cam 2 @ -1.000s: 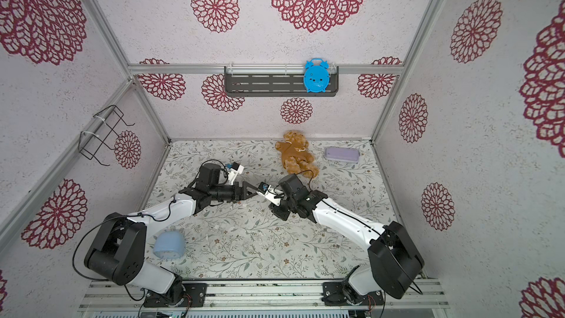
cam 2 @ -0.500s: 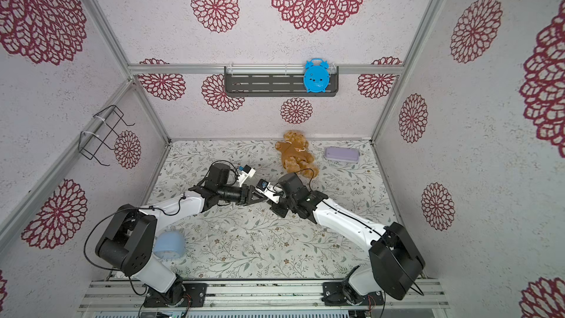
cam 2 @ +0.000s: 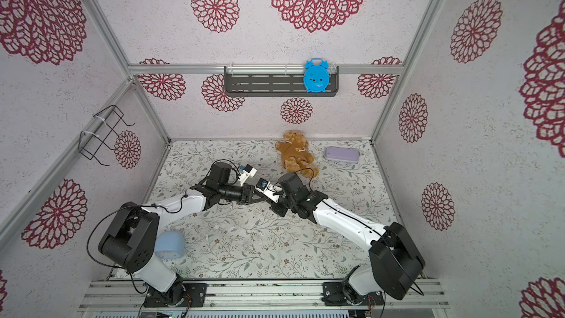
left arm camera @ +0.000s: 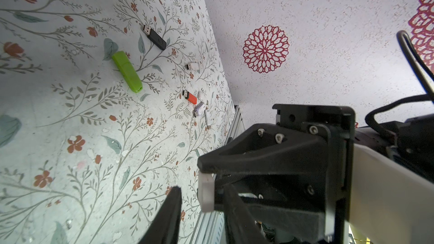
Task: Close the usb drive cover
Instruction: Pick up the cover from the center of the board.
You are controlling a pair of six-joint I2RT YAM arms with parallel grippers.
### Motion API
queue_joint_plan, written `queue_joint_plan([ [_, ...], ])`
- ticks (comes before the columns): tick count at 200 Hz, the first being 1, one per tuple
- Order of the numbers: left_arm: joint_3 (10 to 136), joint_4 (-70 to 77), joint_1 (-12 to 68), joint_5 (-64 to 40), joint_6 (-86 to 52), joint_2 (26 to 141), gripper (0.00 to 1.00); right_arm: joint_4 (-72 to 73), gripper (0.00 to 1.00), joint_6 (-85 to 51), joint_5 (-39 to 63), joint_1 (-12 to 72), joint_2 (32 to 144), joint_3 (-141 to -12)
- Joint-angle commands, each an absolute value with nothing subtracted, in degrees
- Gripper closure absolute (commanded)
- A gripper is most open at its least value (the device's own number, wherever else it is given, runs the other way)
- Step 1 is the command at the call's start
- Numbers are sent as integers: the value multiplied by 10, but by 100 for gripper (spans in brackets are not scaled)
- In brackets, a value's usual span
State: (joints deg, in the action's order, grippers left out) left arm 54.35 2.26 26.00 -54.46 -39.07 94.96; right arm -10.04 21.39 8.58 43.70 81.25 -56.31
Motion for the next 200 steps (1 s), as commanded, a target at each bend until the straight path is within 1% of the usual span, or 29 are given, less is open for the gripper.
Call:
queue_joint_plan([
  [1, 559, 20, 263, -549, -377, 958, 71, -83, 78, 211, 83, 440, 793, -562],
  [32, 568, 2, 264, -551, -367, 958, 78, -81, 78, 209, 84, 440, 795, -562],
  [55, 570, 0, 264, -553, -367, 960, 80, -78, 78, 205, 84, 440, 794, -562],
  [111, 575, -4, 265, -561, -365, 963, 79, -64, 78, 196, 80, 440, 788, -553],
  [127, 577, -5, 265, -562, -365, 963, 82, -62, 78, 194, 78, 440, 788, -552],
  [144, 578, -8, 265, -562, -365, 964, 86, -62, 78, 193, 79, 440, 788, -552],
  [166, 582, -13, 265, -562, -362, 966, 89, -58, 78, 191, 78, 440, 787, -549],
  [187, 583, -16, 265, -553, -357, 963, 90, -58, 77, 187, 76, 440, 782, -546],
  [200, 584, -15, 265, -549, -359, 962, 90, -63, 72, 186, 68, 440, 777, -543],
])
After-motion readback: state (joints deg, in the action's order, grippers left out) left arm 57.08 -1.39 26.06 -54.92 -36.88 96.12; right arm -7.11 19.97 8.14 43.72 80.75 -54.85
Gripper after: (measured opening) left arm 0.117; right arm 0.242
